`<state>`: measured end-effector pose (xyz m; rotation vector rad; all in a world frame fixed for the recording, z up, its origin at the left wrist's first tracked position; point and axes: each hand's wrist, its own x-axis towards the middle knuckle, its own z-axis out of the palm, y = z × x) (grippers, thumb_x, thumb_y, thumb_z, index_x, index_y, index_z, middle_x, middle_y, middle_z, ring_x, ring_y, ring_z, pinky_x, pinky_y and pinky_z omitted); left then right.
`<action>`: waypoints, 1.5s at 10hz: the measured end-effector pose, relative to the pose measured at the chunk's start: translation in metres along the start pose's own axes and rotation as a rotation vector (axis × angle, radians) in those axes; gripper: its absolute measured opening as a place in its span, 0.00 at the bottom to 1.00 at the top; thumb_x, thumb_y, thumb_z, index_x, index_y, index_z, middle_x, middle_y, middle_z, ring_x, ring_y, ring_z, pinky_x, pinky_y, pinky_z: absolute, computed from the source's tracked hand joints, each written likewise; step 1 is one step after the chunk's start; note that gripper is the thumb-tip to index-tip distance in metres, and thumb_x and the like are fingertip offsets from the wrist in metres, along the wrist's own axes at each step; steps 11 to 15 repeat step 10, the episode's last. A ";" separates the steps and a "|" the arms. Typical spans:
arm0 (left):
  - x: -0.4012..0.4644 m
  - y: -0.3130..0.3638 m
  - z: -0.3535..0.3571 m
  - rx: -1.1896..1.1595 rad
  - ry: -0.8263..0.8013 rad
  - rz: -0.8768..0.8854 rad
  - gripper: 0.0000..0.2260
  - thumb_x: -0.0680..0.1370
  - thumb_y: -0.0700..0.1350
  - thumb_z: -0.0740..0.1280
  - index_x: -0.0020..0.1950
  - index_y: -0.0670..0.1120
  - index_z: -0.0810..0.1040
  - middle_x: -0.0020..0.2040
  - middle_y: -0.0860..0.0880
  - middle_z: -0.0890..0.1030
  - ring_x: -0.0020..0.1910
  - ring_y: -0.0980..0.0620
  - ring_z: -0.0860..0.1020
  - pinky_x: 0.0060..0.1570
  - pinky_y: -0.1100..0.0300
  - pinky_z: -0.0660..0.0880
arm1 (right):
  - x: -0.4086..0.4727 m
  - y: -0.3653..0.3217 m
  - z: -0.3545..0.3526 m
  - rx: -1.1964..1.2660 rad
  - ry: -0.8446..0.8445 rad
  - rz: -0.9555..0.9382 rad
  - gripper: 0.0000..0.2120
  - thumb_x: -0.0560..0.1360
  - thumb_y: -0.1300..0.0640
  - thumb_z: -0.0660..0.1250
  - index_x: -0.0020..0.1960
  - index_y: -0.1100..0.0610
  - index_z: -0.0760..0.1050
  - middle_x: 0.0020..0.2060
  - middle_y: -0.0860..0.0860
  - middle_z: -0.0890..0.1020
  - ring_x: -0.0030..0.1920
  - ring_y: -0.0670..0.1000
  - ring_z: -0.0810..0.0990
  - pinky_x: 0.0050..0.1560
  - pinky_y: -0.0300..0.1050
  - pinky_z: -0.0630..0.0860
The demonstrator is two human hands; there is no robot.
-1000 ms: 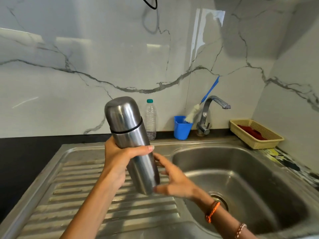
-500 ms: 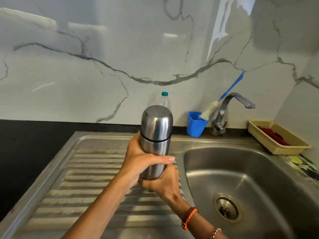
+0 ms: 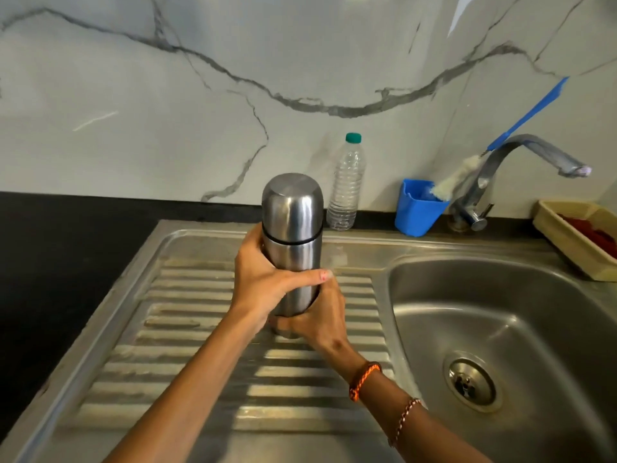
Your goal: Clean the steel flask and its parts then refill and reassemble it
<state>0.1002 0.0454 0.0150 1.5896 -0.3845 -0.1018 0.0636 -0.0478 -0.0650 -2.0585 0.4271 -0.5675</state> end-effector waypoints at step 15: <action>-0.023 -0.030 -0.110 0.030 0.295 0.088 0.39 0.64 0.40 0.78 0.69 0.54 0.61 0.63 0.52 0.70 0.59 0.57 0.72 0.51 0.66 0.71 | -0.030 -0.057 0.101 -0.058 -0.318 -0.115 0.47 0.56 0.51 0.81 0.68 0.57 0.63 0.60 0.53 0.72 0.60 0.51 0.72 0.56 0.40 0.72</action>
